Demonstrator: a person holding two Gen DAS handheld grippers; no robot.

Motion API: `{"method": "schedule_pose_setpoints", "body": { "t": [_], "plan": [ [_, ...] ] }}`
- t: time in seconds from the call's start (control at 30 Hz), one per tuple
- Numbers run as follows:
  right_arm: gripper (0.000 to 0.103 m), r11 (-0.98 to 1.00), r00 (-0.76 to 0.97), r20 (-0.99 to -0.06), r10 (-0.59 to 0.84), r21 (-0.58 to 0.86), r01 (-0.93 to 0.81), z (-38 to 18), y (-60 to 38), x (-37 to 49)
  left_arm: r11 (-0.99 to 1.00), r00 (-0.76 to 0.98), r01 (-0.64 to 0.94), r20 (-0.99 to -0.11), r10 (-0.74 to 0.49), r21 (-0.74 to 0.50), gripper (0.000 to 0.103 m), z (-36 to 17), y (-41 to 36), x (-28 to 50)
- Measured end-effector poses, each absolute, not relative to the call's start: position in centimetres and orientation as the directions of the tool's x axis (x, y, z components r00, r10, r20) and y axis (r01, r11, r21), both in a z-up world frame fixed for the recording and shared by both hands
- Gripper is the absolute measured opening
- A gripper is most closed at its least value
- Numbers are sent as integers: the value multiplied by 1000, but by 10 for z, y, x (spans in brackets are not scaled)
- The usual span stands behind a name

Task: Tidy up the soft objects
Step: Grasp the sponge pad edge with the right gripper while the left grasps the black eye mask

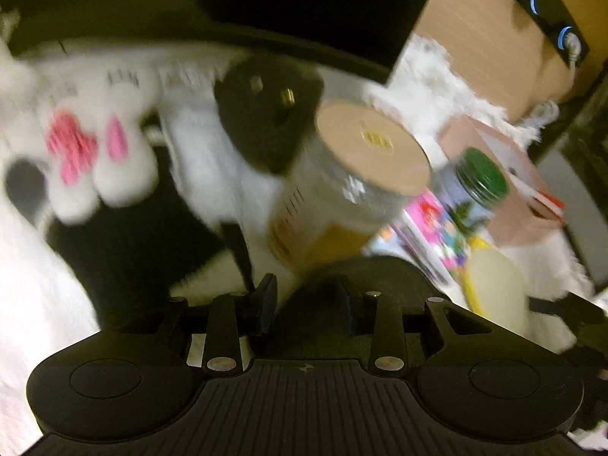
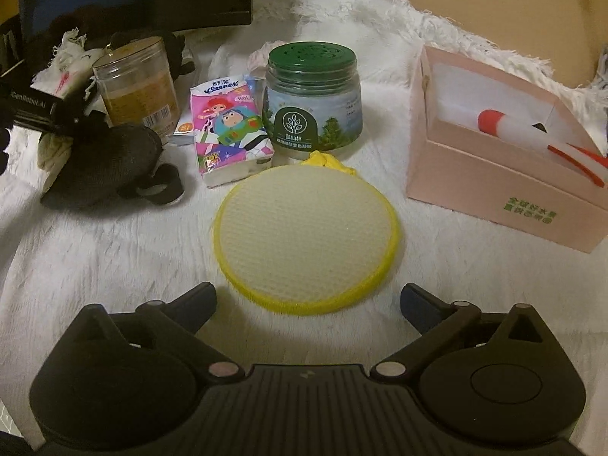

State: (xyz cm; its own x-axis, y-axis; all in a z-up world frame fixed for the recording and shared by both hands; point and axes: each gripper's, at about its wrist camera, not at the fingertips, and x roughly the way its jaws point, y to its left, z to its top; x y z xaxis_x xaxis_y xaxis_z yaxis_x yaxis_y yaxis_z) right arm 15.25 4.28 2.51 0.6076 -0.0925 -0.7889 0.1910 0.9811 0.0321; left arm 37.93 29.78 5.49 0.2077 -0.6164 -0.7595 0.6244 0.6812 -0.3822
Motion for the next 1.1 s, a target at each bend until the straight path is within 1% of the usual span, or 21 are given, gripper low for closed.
{"method": "schedule_pose_setpoints", "body": {
  "t": [0.1, 0.13, 0.2, 0.27, 0.4, 0.43, 0.47, 0.57, 0.63, 0.7, 0.77, 0.83, 0.93, 1.0, 1.03, 1.1],
  "plan": [
    [103, 983, 611, -787, -86, 32, 180, 25, 43, 148, 620, 88, 629, -749, -657, -470, 37, 48, 305, 369],
    [103, 984, 613, -786, -82, 33, 173, 25, 42, 147, 600, 58, 637, -746, -664, -485, 37, 46, 306, 363],
    [103, 986, 615, -785, -76, 34, 165, 25, 42, 146, 578, 27, 665, -759, -651, -472, 37, 44, 303, 350],
    [103, 987, 621, -781, -73, 34, 159, 24, 42, 145, 589, 55, 683, -774, -631, -432, 37, 43, 300, 340],
    [103, 987, 640, -764, -80, 31, 160, 22, 44, 142, 638, 142, 646, -756, -640, -419, 37, 46, 296, 340],
    [103, 986, 643, -762, -80, 32, 161, 22, 44, 141, 645, 152, 642, -756, -637, -414, 39, 45, 291, 341],
    [103, 986, 643, -761, -80, 33, 162, 22, 44, 141, 646, 153, 637, -753, -640, -420, 42, 42, 287, 341],
    [103, 985, 639, -764, -85, 33, 171, 22, 44, 142, 623, 146, 633, -719, -680, -460, 42, 37, 276, 345],
    [103, 985, 636, -767, -87, 31, 172, 23, 44, 143, 608, 123, 643, -721, -682, -466, 41, 38, 267, 343],
    [103, 988, 631, -772, -77, 29, 155, 23, 43, 144, 585, 91, 673, -735, -672, -452, 36, 39, 257, 335],
    [103, 988, 607, -793, -42, 57, 142, 28, 37, 148, 567, 85, 712, -751, -655, -414, 35, 43, 257, 323],
    [103, 970, 633, -774, -18, 139, 198, 37, 20, 146, 559, 88, 735, -763, -640, -384, 34, 47, 256, 310],
    [102, 947, 655, -754, -59, 165, 275, 42, 1, 153, 563, 69, 724, -770, -634, -399, 31, 48, 259, 295],
    [96, 937, 642, -765, -55, 183, 298, 36, -5, 162, 576, 55, 698, -770, -636, -426, 30, 45, 264, 291],
    [95, 932, 634, -772, -39, 202, 302, 31, -7, 169, 586, 57, 685, -770, -636, -433, 30, 44, 266, 288],
    [83, 935, 648, -761, -40, 200, 293, 33, -1, 174, 606, 72, 666, -772, -632, -435, 30, 42, 263, 283]
  ]
}}
